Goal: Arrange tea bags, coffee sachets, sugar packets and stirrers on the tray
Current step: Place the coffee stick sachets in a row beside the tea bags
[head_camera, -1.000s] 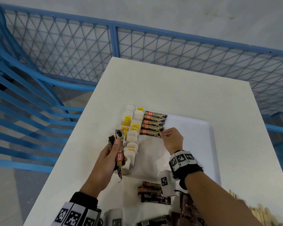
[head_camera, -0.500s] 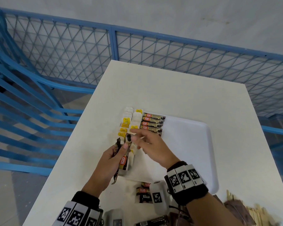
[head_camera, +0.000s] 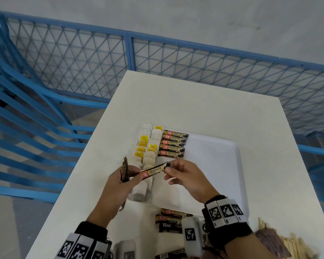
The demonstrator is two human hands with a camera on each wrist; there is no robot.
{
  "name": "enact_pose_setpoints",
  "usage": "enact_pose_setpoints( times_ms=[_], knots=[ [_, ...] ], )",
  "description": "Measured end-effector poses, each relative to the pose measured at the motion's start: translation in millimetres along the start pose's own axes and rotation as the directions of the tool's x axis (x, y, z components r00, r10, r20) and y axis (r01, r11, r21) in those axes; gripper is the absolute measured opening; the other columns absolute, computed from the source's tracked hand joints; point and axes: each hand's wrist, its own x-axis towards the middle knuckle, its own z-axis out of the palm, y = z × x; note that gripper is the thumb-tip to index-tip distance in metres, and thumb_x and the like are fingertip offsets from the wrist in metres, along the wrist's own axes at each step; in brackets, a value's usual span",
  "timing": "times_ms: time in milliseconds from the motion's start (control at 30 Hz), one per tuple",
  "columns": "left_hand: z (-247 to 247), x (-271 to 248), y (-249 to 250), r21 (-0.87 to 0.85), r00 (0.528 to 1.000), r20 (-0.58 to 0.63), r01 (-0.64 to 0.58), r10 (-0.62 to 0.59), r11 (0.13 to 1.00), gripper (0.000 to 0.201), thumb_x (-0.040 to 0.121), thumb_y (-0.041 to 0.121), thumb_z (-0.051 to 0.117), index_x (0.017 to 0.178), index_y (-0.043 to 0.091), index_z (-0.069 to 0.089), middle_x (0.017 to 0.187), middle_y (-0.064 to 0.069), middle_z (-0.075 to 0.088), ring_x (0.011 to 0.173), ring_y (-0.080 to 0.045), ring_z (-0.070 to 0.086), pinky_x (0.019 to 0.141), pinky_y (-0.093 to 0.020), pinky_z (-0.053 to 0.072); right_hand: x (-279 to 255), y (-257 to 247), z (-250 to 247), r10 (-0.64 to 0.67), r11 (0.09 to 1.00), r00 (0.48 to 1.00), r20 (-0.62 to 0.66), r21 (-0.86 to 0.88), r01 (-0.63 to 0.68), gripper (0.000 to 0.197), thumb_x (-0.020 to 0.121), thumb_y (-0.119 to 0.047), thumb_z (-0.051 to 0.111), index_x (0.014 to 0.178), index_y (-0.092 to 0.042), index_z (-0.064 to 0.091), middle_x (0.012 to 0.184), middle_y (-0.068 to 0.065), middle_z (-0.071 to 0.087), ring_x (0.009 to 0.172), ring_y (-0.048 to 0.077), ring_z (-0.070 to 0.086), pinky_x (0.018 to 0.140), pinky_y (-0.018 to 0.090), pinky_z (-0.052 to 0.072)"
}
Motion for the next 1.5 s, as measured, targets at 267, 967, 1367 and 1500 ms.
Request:
enact_pose_setpoints(
  times_ms=[267, 967, 1367, 1500],
  knots=[
    [5, 2, 1, -0.057, 0.998, 0.01, 0.06, -0.059, 0.997, 0.008, 0.086, 0.006, 0.064, 0.094, 0.009, 0.064, 0.062, -0.003, 0.056, 0.05, -0.012, 0.039, 0.049, -0.021, 0.036, 0, 11, -16, 0.072, 0.992, 0.991, -0.115, 0.111, -0.059, 0.01, 0.09, -0.005, 0.055, 0.091, -0.002, 0.065, 0.078, 0.007, 0.065, 0.066, 0.014, 0.063, 0.059, 0.02, 0.052],
    [-2, 5, -3, -0.26, 0.975, 0.116, 0.212, -0.187, 0.942, 0.027, 0.093, -0.004, 0.04, 0.106, 0.009, 0.06, 0.099, -0.014, 0.069, 0.095, -0.029, 0.066, 0.091, -0.041, 0.049, 58, 43, -22, 0.158, 0.982, 0.792, -0.59, 0.008, -0.19, 0.002, 0.09, -0.005, 0.054, 0.092, -0.004, 0.052, 0.07, 0.011, 0.063, 0.055, 0.017, 0.058, 0.054, 0.022, 0.051],
    [1, 5, -2, -0.228, 0.974, 0.126, 0.214, -0.189, 0.95, 0.026, 0.092, -0.004, 0.042, 0.103, 0.01, 0.061, 0.106, -0.013, 0.069, 0.103, -0.031, 0.064, 0.096, -0.044, 0.046, 57, 42, -21, -0.033, 0.84, 0.811, -0.584, -0.456, -0.295, 0.01, 0.092, -0.014, 0.049, 0.093, -0.005, 0.047, 0.089, 0.009, 0.056, 0.08, 0.02, 0.049, 0.066, 0.025, 0.036],
    [1, 5, -2, -0.206, 0.975, 0.128, 0.206, -0.183, 0.957, 0.027, 0.093, -0.004, 0.041, 0.104, 0.01, 0.061, 0.105, -0.011, 0.07, 0.103, -0.03, 0.064, 0.096, -0.043, 0.046, 52, 42, -16, -0.194, 0.719, 0.836, -0.514, -0.654, -0.235, 0.019, 0.093, -0.014, 0.045, 0.111, -0.007, 0.045, 0.099, 0.012, 0.055, 0.085, 0.027, 0.056, 0.067, 0.033, 0.045]
  ],
)
